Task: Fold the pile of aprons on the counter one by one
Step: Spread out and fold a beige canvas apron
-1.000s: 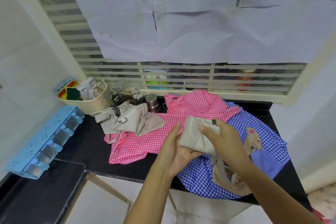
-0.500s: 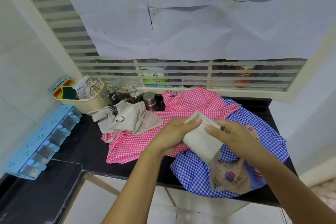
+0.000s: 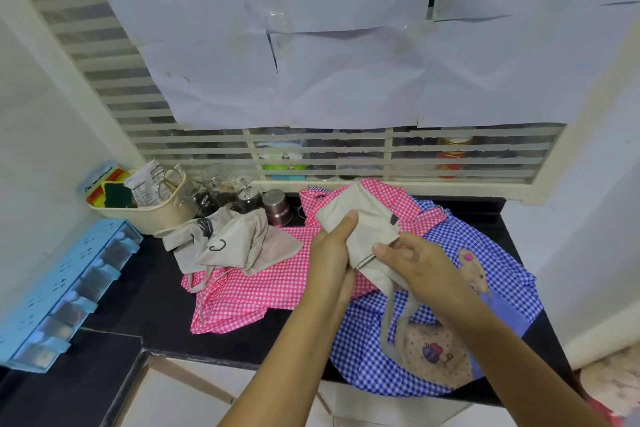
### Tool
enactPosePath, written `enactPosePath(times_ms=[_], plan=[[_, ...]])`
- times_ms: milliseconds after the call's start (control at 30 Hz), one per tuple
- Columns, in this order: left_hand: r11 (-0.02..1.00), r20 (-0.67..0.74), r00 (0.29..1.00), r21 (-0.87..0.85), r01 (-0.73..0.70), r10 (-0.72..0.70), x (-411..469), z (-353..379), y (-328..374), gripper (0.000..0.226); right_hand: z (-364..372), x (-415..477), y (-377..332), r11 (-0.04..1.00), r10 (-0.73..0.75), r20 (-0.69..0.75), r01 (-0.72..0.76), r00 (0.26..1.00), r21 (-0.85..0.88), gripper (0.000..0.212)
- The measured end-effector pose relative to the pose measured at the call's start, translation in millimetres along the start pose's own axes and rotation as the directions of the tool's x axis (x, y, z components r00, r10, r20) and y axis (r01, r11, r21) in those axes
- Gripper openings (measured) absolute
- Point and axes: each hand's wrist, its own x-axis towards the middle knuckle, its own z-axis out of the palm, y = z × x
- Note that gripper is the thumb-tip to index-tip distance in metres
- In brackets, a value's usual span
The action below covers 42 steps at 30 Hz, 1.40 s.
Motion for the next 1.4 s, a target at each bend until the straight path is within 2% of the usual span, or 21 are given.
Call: enactPosePath(times_ms=[67, 167, 233, 267, 333, 400, 433, 500, 533, 600, 700, 800, 867, 933, 1000, 1067, 1133, 1233, 1333, 1367, 1400], plan=[[0.994, -0.061, 0.994, 0.059, -0.089, 0.093, 1.1, 2.2, 3.7, 0.010, -5.2, 2.6, 0.0, 0.987, -0.011, -0.041, 0.004, 0.999, -0.164, 0.013], [0.918, -0.080, 0.953, 0.304, -0.255, 0.292, 5.7, -0.7, 9.1, 0.009, -10.8, 5.8, -6.9, 0.855, -0.070, 0.103, 0.113, 0.992, -0.506, 0.029], [0.762, 0.008, 0.913, 0.549, -0.344, 0.407, 10.1, -7.4, 13.1, 0.012, -14.8, 5.7, -17.5, 0.755, -0.125, 0.198, 0.222, 0.972, -0.617, 0.029], [0.657, 0.082, 0.908, 0.664, -0.357, 0.410, 11.5, -11.5, 14.9, 0.015, -18.8, 6.4, -24.4, 0.702, -0.167, 0.226, 0.276, 0.960, -0.656, 0.023], [0.499, 0.252, 0.942, 0.801, -0.331, 0.221, 11.4, -17.2, 17.8, 0.016, -28.3, 10.5, -39.5, 0.580, -0.259, 0.288, 0.387, 0.922, -0.717, 0.012], [0.459, 0.369, 0.928, 0.835, -0.303, -0.058, 7.6, -21.2, 18.5, 0.016, -37.0, 18.0, -50.6, 0.520, -0.311, 0.359, 0.473, 0.880, -0.711, 0.011], [0.508, 0.406, 0.898, 0.817, -0.273, -0.171, 5.3, -23.0, 16.5, 0.017, -39.7, 21.8, -53.9, 0.535, -0.323, 0.369, 0.490, 0.872, -0.688, 0.011], [0.698, 0.466, 0.835, 0.701, -0.148, -0.291, -0.8, -23.9, 12.9, 0.022, -41.4, 26.6, -57.3, 0.661, -0.318, 0.330, 0.457, 0.889, -0.595, 0.008], [0.773, 0.492, 0.815, 0.628, -0.089, -0.306, -3.5, -22.8, 13.1, 0.023, -41.2, 27.9, -57.3, 0.736, -0.298, 0.301, 0.419, 0.906, -0.532, 0.007], [0.857, 0.501, 0.816, 0.514, -0.012, -0.289, -5.6, -21.2, 12.3, 0.025, -40.3, 30.4, -54.5, 0.821, -0.256, 0.249, 0.346, 0.934, -0.454, 0.007], [0.873, 0.364, 0.879, 0.475, 0.108, -0.307, -6.4, -21.7, 12.7, 0.047, -38.1, 33.1, -52.7, 0.872, -0.205, 0.212, 0.277, 0.956, -0.404, 0.009], [0.855, 0.412, 0.858, 0.515, 0.057, -0.306, -0.8, -27.5, 7.2, 0.065, -34.9, 37.7, -53.4, 0.885, -0.129, 0.246, 0.224, 0.961, -0.408, 0.012], [0.886, 0.481, 0.817, 0.457, 0.076, -0.318, -0.8, -30.5, 8.7, 0.059, -37.4, 43.9, -53.4, 0.925, -0.010, 0.258, 0.107, 0.966, -0.365, 0.028], [0.948, 0.538, 0.798, 0.294, 0.123, -0.271, -3.6, -30.8, 20.1, 0.047, -48.1, 51.0, -52.3, 0.966, 0.118, 0.227, -0.059, 0.967, -0.254, 0.041], [0.985, 0.484, 0.858, 0.101, 0.138, -0.170, -10.2, -28.1, 35.9, 0.026, -68.1, 58.9, -43.5, 0.979, 0.184, 0.250, -0.201, 0.951, 0.040, 0.044], [0.983, 0.301, 0.949, -0.129, 0.133, -0.089, -8.2, -33.6, 47.0, 0.016, -85.2, 62.8, -29.5, 0.868, 0.173, 0.335, -0.304, 0.926, 0.393, 0.048], [0.899, 0.218, 0.974, -0.410, 0.154, -0.067, -4.5, -38.7, 54.7, 0.017, -87.7, 61.7, -15.8, 0.784, 0.116, 0.409, -0.336, 0.905, 0.522, 0.048], [0.783, 0.122, 0.992, -0.618, 0.071, 0.007, 4.9, -43.2, 64.1, 0.026, -71.2, 59.1, -9.3, 0.776, 0.029, 0.451, -0.304, 0.892, 0.552, 0.039], [0.722, 0.072, 0.996, -0.691, 0.018, 0.045, 17.9, -50.0, 69.5, 0.022, -58.6, 52.9, -19.2, 0.758, -0.028, 0.354, -0.211, 0.935, 0.618, 0.037], [0.726, 0.055, 0.998, -0.688, 0.013, 0.035, 21.1, -51.5, 69.4, 0.019, -55.1, 49.5, -25.8, 0.813, -0.030, 0.299, -0.151, 0.954, 0.563, 0.038], [0.746, 0.035, 0.999, -0.666, 0.013, 0.013, 24.4, -51.9, 68.0, 0.017, -51.6, 44.0, -32.0, 0.900, -0.034, 0.247, -0.078, 0.968, 0.428, 0.038]])
